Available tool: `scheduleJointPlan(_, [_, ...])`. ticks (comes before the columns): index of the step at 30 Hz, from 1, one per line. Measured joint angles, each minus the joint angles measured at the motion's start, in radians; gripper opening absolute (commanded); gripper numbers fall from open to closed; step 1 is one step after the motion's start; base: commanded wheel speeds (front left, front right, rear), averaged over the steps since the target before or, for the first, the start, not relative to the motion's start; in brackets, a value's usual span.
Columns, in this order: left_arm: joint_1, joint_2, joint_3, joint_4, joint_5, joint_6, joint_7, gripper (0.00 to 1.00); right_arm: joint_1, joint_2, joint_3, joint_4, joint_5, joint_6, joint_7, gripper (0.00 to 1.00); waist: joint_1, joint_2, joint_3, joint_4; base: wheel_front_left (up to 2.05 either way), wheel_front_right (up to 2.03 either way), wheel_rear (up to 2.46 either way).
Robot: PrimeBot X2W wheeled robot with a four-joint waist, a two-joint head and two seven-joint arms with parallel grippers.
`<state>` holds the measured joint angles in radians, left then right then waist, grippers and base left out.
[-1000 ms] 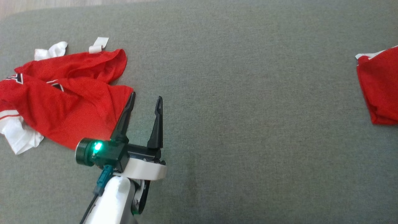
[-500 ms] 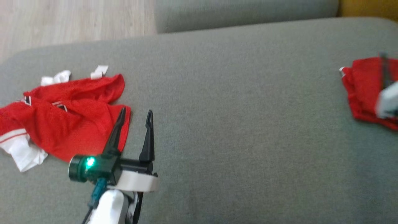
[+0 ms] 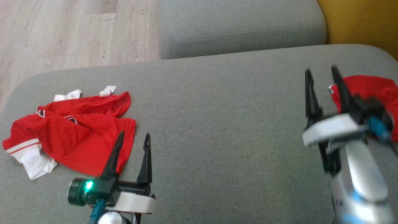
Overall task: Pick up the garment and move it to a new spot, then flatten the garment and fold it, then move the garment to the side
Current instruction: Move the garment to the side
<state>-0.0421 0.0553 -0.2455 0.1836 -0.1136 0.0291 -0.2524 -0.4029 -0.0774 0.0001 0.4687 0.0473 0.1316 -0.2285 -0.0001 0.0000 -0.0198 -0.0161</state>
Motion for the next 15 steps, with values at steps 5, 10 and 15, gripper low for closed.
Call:
scheduleJointPlan(5, [0.021,0.000,0.019,0.002,-0.001,-0.009,0.000,1.00,0.216,0.026,-0.037,-0.115,0.087,0.000,-0.011,1.00,0.0001,0.0000,0.002,0.011,0.00,0.00,0.00])
scheduleJointPlan(10, [0.032,0.000,0.026,0.004,-0.001,-0.011,0.000,1.00,0.342,0.027,-0.019,-0.157,0.125,0.000,-0.020,1.00,0.0001,0.0000,0.003,0.019,0.00,0.00,0.00])
scheduleJointPlan(15, [0.041,-0.001,0.039,0.010,0.009,-0.005,0.000,1.00,0.410,0.034,0.001,-0.214,0.103,0.000,-0.020,1.00,0.0001,0.0000,0.003,0.020,0.00,0.00,0.00])
